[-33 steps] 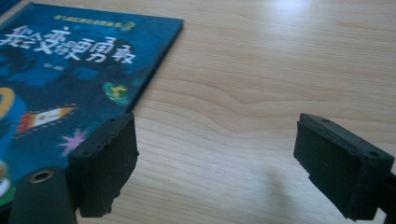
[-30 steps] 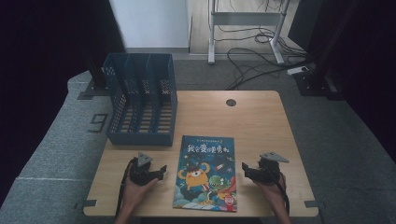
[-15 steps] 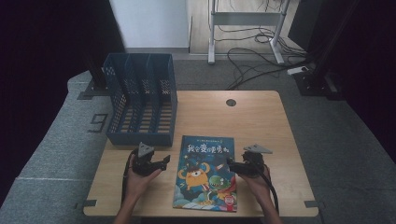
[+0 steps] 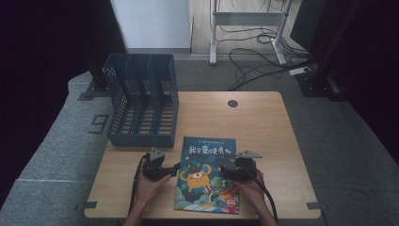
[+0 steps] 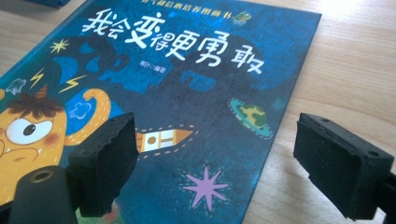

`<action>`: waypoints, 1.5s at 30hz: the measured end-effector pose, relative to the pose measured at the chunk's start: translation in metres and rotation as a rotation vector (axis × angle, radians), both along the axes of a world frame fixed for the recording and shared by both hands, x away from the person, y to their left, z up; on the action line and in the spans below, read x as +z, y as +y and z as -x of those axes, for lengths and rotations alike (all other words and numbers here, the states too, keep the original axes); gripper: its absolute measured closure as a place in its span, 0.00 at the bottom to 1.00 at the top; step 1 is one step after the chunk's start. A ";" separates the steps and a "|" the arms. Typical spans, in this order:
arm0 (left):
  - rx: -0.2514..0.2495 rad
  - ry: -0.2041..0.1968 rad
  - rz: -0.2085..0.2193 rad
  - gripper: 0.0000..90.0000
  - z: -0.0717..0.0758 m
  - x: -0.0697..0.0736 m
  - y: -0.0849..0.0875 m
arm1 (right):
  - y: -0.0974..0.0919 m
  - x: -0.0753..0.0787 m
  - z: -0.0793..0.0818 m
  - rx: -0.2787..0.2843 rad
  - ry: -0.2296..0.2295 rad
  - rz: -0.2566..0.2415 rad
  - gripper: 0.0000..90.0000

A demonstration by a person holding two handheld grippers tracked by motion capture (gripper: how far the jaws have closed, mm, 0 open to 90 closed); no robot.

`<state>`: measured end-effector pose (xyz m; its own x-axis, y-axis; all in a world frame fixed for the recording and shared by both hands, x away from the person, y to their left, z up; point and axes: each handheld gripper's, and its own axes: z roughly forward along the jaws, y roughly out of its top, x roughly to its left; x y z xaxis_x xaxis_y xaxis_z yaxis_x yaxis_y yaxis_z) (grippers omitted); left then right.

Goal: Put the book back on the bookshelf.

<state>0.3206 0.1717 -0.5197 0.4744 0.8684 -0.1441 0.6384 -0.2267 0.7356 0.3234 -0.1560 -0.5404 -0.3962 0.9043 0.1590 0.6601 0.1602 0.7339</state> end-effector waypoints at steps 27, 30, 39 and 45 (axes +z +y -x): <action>-0.084 0.066 0.001 0.25 0.006 -0.013 -0.027 | 0.007 -0.009 0.004 0.020 0.003 0.029 0.17; -0.093 0.069 -0.031 0.25 0.007 -0.016 -0.035 | 0.006 -0.009 0.004 0.021 0.003 0.026 0.18; -0.085 0.081 -0.035 0.23 0.006 -0.022 -0.040 | 0.005 -0.008 0.004 0.020 0.004 0.019 0.20; -0.096 0.079 -0.031 0.23 0.007 -0.022 -0.047 | 0.005 -0.008 0.005 0.022 0.005 0.025 0.20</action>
